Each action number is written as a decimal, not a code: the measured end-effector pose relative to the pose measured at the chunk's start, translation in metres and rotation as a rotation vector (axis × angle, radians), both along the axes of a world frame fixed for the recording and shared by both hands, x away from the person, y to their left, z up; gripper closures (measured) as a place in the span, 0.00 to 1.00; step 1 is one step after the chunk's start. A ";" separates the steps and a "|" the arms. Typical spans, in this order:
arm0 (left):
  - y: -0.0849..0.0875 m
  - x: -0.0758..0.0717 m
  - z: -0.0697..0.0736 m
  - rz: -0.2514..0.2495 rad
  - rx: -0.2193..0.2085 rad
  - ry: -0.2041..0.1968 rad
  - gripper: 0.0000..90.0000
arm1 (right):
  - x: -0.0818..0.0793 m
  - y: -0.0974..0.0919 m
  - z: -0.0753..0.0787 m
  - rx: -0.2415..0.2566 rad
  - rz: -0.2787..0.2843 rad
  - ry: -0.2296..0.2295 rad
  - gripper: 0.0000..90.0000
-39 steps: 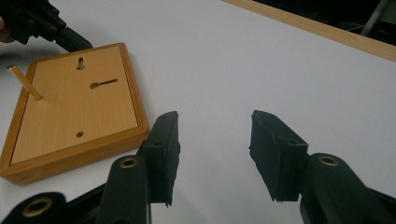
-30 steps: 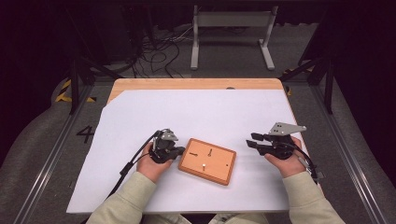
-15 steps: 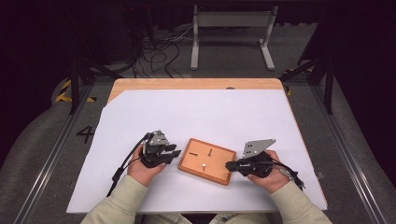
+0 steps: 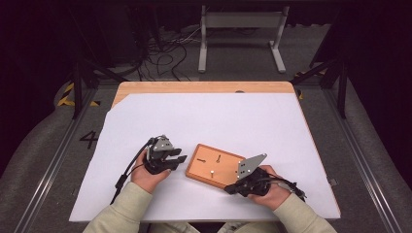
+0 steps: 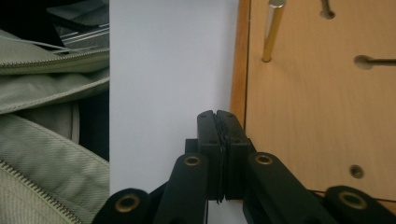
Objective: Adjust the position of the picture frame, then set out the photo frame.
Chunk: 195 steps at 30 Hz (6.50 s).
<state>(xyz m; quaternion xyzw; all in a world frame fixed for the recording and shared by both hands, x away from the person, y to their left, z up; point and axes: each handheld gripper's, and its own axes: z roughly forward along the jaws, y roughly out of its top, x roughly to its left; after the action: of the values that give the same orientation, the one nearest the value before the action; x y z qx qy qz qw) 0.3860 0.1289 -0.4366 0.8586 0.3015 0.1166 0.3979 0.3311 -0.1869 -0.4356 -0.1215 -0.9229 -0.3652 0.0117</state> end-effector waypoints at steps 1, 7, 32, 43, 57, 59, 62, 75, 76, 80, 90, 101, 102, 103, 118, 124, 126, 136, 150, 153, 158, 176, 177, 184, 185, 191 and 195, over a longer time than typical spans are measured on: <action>0.000 0.000 0.000 0.003 0.001 0.001 0.71 | 0.000 0.000 0.000 0.000 0.000 0.000 1.00; 0.003 0.002 -0.001 0.006 -0.004 0.005 0.70 | -0.001 0.005 -0.002 -0.044 0.000 -0.002 1.00; 0.002 0.000 0.001 0.002 -0.012 0.008 0.70 | 0.018 -0.025 -0.001 -0.086 -0.186 -0.099 1.00; 0.004 -0.003 0.006 0.003 -0.051 0.006 0.65 | 0.018 -0.034 0.019 0.026 -0.229 -0.150 0.86; -0.010 -0.014 0.016 -0.066 -0.070 -0.010 0.63 | 0.021 -0.048 0.030 0.075 -0.298 -0.178 0.82; -0.014 -0.016 0.017 -0.077 -0.074 -0.013 0.62 | 0.021 -0.050 0.031 0.079 -0.306 -0.178 0.81; -0.022 -0.018 0.019 -0.106 -0.082 -0.014 0.61 | 0.023 -0.057 0.034 0.088 -0.342 -0.188 0.80; -0.063 -0.020 0.014 -0.260 -0.180 0.005 0.57 | 0.022 -0.079 0.038 0.114 -0.430 -0.194 0.78; -0.066 -0.020 0.014 -0.269 -0.189 0.009 0.57 | 0.022 -0.079 0.038 0.115 -0.432 -0.193 0.78; -0.076 -0.018 0.012 -0.265 -0.188 0.015 0.57 | 0.021 -0.082 0.037 0.113 -0.440 -0.193 0.77; -0.095 -0.015 -0.003 -0.288 -0.202 0.016 0.61 | 0.019 -0.090 0.038 0.121 -0.467 -0.193 0.76; -0.108 -0.019 -0.020 -0.252 -0.235 0.007 0.72 | 0.019 -0.092 0.038 0.130 -0.474 -0.192 0.75; -0.108 -0.019 -0.021 -0.241 -0.227 0.006 0.73 | 0.019 -0.092 0.038 0.130 -0.473 -0.192 0.75; -0.109 -0.019 -0.021 -0.231 -0.221 0.005 0.74 | 0.019 -0.092 0.038 0.130 -0.473 -0.192 0.75; -0.113 -0.027 -0.022 -0.227 -0.086 -0.136 0.93 | 0.019 -0.091 0.038 0.131 -0.467 -0.193 0.75; -0.115 -0.031 -0.022 -0.229 -0.055 -0.188 0.93 | 0.019 -0.091 0.038 0.132 -0.463 -0.198 0.75; -0.116 -0.034 -0.023 -0.226 -0.040 -0.212 0.93 | 0.019 -0.091 0.038 0.132 -0.462 -0.199 0.75; -0.118 -0.052 -0.023 -0.257 0.030 -0.304 0.93 | 0.020 -0.089 0.038 0.129 -0.456 -0.187 0.75; -0.122 -0.072 -0.026 -0.316 0.146 -0.483 0.93 | 0.031 -0.078 0.037 0.126 -0.444 -0.151 0.61; -0.122 -0.073 -0.027 -0.321 0.146 -0.485 0.93 | 0.038 -0.073 0.039 0.116 -0.458 -0.130 0.53; -0.122 -0.074 -0.027 -0.318 0.150 -0.495 0.93 | 0.054 -0.065 0.038 0.121 -0.472 -0.052 0.39; -0.121 -0.075 -0.028 -0.310 0.146 -0.482 0.93 | 0.096 -0.051 0.013 0.132 -0.480 0.177 0.29; -0.122 -0.074 -0.028 -0.321 0.149 -0.497 0.93 | 0.098 -0.050 0.011 0.132 -0.476 0.186 0.28; -0.121 -0.074 -0.028 -0.316 0.141 -0.490 0.93 | 0.107 -0.044 0.003 0.143 -0.461 0.233 0.27; -0.121 -0.074 -0.028 -0.319 0.145 -0.493 0.93 | 0.107 -0.043 0.002 0.146 -0.456 0.236 0.27; -0.122 -0.074 -0.028 -0.318 0.147 -0.495 0.93 | 0.110 -0.037 -0.002 0.165 -0.421 0.261 0.27; -0.122 -0.074 -0.028 -0.321 0.151 -0.497 0.93 | 0.112 -0.035 -0.006 0.183 -0.393 0.301 0.28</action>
<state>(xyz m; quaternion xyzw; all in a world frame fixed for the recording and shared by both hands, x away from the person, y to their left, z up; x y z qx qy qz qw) 0.3118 0.0074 -0.4645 0.8675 0.0459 0.2810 0.4079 0.4426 -0.2223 -0.4419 -0.3498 -0.8327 -0.4200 0.0887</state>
